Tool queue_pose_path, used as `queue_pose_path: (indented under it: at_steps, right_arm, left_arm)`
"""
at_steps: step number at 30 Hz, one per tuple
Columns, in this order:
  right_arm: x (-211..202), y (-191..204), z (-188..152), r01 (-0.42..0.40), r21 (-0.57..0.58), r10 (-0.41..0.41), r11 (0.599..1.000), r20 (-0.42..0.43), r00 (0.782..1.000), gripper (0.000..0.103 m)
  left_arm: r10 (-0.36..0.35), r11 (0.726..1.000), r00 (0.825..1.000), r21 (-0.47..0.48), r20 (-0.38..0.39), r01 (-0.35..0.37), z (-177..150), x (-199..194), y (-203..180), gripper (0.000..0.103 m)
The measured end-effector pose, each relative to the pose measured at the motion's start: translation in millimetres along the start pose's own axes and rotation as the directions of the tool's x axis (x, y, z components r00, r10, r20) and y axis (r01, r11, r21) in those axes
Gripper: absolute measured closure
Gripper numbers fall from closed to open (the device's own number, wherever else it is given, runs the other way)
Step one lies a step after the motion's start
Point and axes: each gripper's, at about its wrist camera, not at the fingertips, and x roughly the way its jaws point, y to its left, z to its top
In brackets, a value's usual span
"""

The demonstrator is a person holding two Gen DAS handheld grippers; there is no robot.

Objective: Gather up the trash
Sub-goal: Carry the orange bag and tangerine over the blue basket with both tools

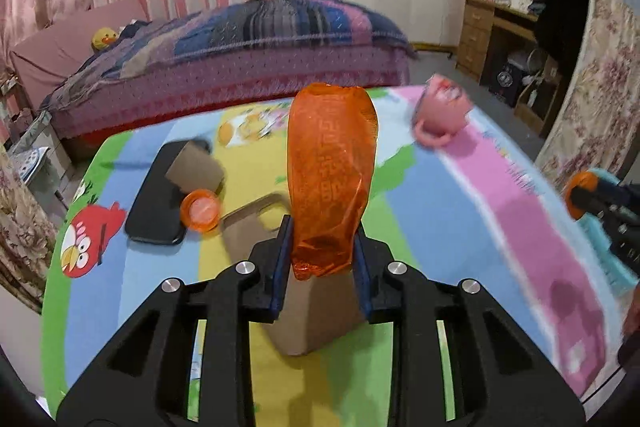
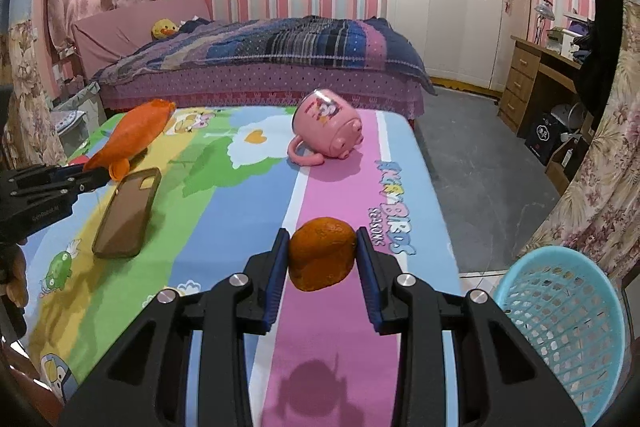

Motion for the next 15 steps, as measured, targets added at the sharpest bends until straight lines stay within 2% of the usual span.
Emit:
queue_pose_path:
  at_steps: [4,8,12,15]
  right_arm:
    - [-24,-14,0,0.027,0.018,-0.027,0.999,0.035,0.999,0.069]
    - [-51,-38,-8,0.087,0.050,-0.090,0.995,0.060,0.994,0.069]
    - [-77,-74,-20,0.193,0.092,-0.198,0.977,0.058,0.978,0.069]
    - [-96,-105,-30,0.269,0.147,-0.280,0.952,0.059,0.958,0.069]
  left_arm:
    - [-0.035,0.999,0.998,0.032,0.047,0.033,8,-13,-33,0.077]
    - [-0.097,0.995,0.994,0.037,0.050,0.096,11,-19,-63,0.077]
    - [-0.151,0.988,0.987,0.043,0.046,0.149,9,-22,-93,0.077]
    - [-0.178,0.983,0.983,0.061,0.046,0.175,2,-23,-118,0.077]
